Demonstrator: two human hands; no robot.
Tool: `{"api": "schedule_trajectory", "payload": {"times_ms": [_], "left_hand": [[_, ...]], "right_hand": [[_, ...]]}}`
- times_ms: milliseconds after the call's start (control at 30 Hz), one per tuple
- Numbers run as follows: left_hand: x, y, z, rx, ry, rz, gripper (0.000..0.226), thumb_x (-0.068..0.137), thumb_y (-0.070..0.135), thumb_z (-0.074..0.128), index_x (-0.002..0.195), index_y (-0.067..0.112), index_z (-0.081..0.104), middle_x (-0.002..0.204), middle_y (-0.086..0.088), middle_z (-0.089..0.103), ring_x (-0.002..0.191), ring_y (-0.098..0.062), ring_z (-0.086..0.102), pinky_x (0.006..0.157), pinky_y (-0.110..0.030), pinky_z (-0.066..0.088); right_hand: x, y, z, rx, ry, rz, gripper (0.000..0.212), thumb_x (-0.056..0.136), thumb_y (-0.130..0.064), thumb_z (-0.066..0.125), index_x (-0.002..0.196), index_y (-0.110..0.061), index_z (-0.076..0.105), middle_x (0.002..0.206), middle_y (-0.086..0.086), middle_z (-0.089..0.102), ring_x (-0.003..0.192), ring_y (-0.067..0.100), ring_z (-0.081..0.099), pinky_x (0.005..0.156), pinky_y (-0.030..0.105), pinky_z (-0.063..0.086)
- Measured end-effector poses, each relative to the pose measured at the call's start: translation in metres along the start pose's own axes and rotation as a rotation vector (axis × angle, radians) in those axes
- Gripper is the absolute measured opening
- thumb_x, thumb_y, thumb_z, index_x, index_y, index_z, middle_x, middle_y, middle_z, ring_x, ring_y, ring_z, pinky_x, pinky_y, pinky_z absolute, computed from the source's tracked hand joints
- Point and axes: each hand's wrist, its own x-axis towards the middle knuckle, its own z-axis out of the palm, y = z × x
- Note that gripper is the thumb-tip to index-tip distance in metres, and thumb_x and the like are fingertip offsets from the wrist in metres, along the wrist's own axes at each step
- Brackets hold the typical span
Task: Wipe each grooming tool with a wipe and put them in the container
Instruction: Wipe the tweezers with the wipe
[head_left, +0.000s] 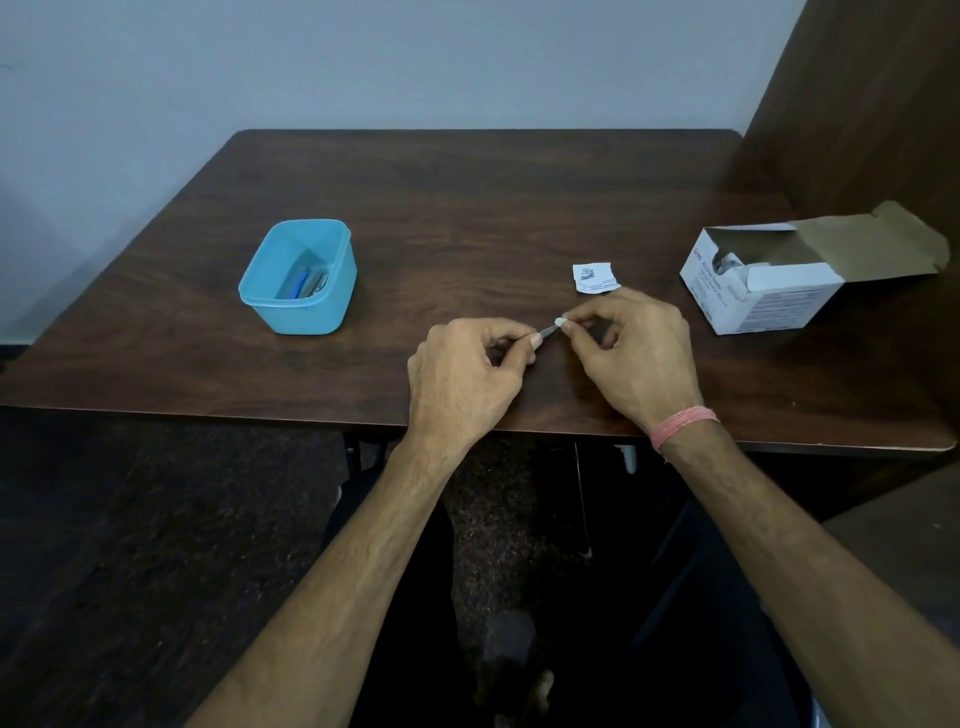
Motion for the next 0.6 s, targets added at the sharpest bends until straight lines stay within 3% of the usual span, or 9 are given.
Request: {"api": "schedule_trajectory", "payload": {"times_ms": [167, 367, 600], "left_hand": [[-0.0004, -0.0015, 0.0018, 0.008, -0.001, 0.02, 0.011, 0.102, 0.053, 0.075, 0.098, 0.051, 0.084, 0.09, 0.039, 0.075, 0.086, 0.007, 0.072, 0.084, -0.03, 0.058], [-0.0005, -0.0029, 0.0028, 0.01, 0.002, 0.022, 0.013, 0.104, 0.053, 0.073, 0.097, 0.05, 0.084, 0.089, 0.04, 0.075, 0.085, 0.009, 0.07, 0.08, -0.028, 0.053], [-0.0002, -0.0032, 0.0033, -0.001, 0.003, 0.025, 0.013, 0.103, 0.054, 0.073, 0.099, 0.051, 0.085, 0.089, 0.039, 0.075, 0.082, 0.007, 0.07, 0.079, -0.029, 0.055]], "right_hand": [[-0.0001, 0.0013, -0.0001, -0.003, 0.0, 0.013, 0.004, 0.092, -0.031, 0.086, 0.092, -0.028, 0.086, 0.082, -0.019, 0.067, 0.062, -0.007, 0.052, 0.074, 0.03, 0.054], [-0.0006, 0.002, 0.0006, -0.013, -0.01, 0.038, 0.003, 0.091, -0.031, 0.088, 0.092, -0.028, 0.086, 0.072, -0.026, 0.056, 0.061, -0.005, 0.054, 0.073, 0.029, 0.05], [-0.0002, 0.0027, -0.0001, 0.026, 0.014, 0.074, 0.008, 0.088, -0.035, 0.092, 0.089, -0.028, 0.087, 0.071, -0.026, 0.058, 0.063, 0.001, 0.057, 0.075, 0.032, 0.054]]}}
